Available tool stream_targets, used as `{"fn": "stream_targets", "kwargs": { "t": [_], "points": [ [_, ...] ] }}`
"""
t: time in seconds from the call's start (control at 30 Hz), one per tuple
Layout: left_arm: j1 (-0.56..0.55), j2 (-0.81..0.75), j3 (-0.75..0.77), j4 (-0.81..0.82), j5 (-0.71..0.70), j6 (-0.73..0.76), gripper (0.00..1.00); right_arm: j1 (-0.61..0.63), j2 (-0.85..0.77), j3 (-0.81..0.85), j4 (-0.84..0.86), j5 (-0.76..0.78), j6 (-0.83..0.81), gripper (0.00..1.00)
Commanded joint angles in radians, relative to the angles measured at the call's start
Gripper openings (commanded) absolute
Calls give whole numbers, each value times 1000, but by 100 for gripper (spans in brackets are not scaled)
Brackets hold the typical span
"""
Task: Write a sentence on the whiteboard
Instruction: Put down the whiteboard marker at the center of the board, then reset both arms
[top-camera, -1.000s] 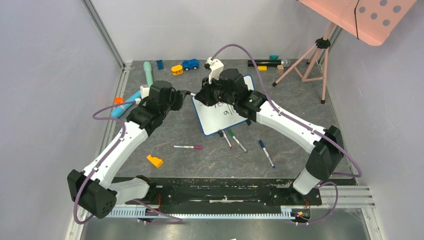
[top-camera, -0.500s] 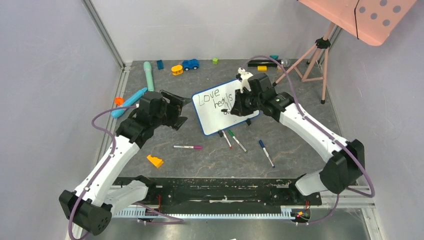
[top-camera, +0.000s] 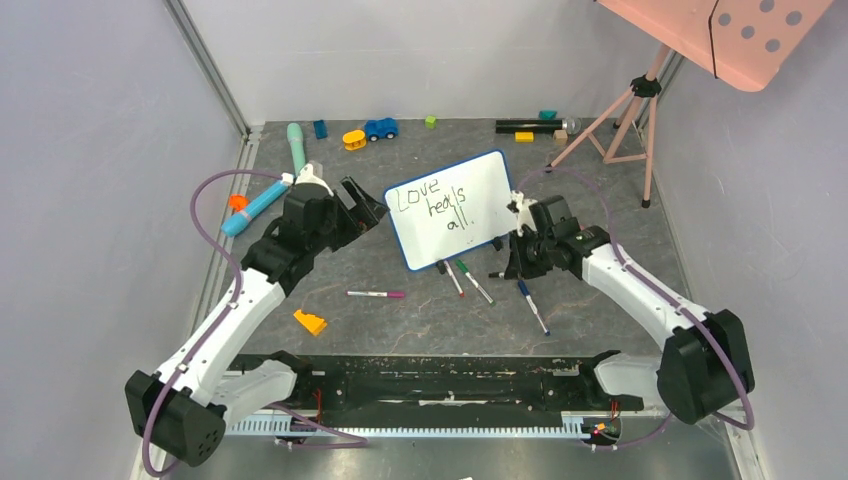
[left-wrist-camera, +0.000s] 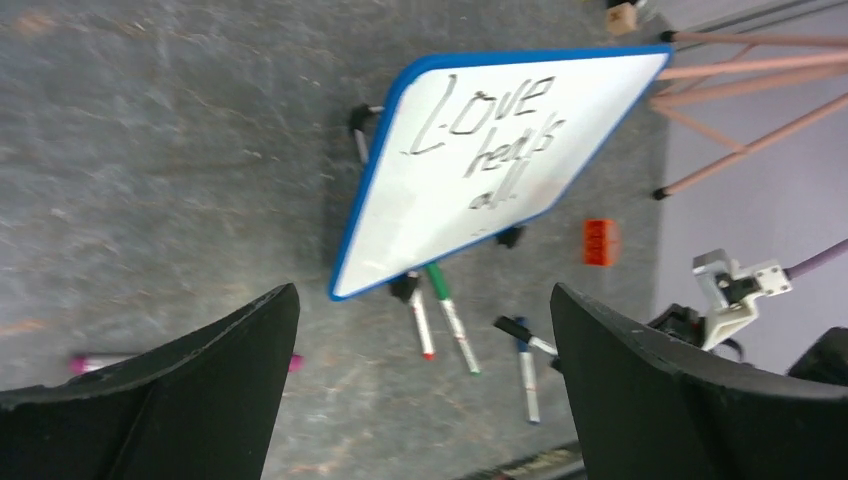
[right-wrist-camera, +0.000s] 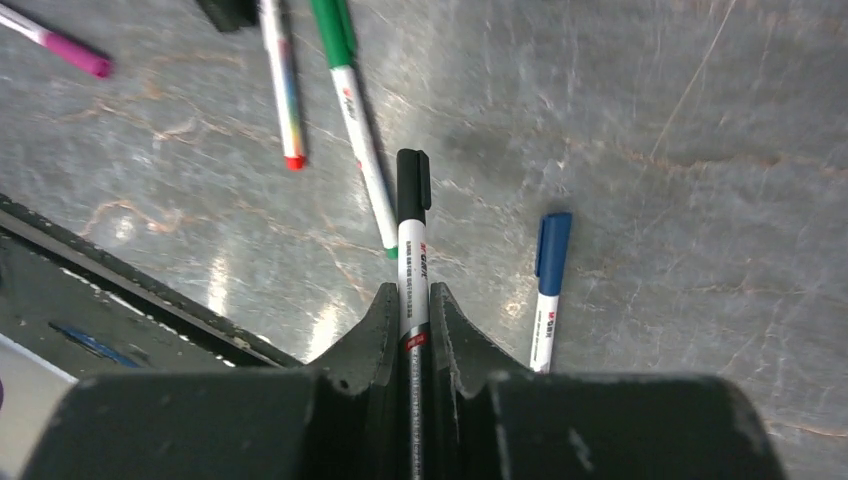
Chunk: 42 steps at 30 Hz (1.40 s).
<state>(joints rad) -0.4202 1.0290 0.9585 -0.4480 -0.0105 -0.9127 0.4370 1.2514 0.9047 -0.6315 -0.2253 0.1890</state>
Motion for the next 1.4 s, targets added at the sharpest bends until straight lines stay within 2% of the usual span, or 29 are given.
{"fn": "stream_targets", "kwargs": {
  "t": [0.0,0.1,0.17,0.23,0.37,0.43,0.5,0.67,0.83,1.0,1.2,1.3,1.37],
  "points": [
    [5,-34,-75,108,-111,291,100,-56,8,-100,193,-96,23,0],
    [7,-49,-131,141,-123,352,100,-76,10,-176,320,-140,61,1],
    [8,-63,-177,194,-99,391,100,-85,16,-219,382,-153,86,8],
    [7,-91,-233,261,-91,423,100,-90,21,-258,442,-167,105,22],
    [8,-154,-309,314,-141,442,100,-102,1,-272,450,-124,112,60],
    [8,-169,-324,308,-148,464,100,-114,-36,-263,409,-48,107,81],
    [9,-173,-332,286,-166,468,100,-138,-95,-263,386,6,97,90],
    [9,-205,-342,261,-217,532,100,-182,-243,-302,406,213,75,92],
    [8,-228,-343,255,-294,612,100,-191,-391,-412,565,447,50,91],
    [10,-217,-374,253,-400,679,100,-211,-471,-494,677,606,-34,91],
    [61,-160,-528,506,-498,738,100,-280,-521,-672,866,793,-46,93],
    [109,-119,-583,598,-539,745,100,-285,-481,-781,1094,824,-119,93],
    [133,-110,-646,723,-530,773,100,-285,-434,-874,1303,827,-179,92]
  ]
}}
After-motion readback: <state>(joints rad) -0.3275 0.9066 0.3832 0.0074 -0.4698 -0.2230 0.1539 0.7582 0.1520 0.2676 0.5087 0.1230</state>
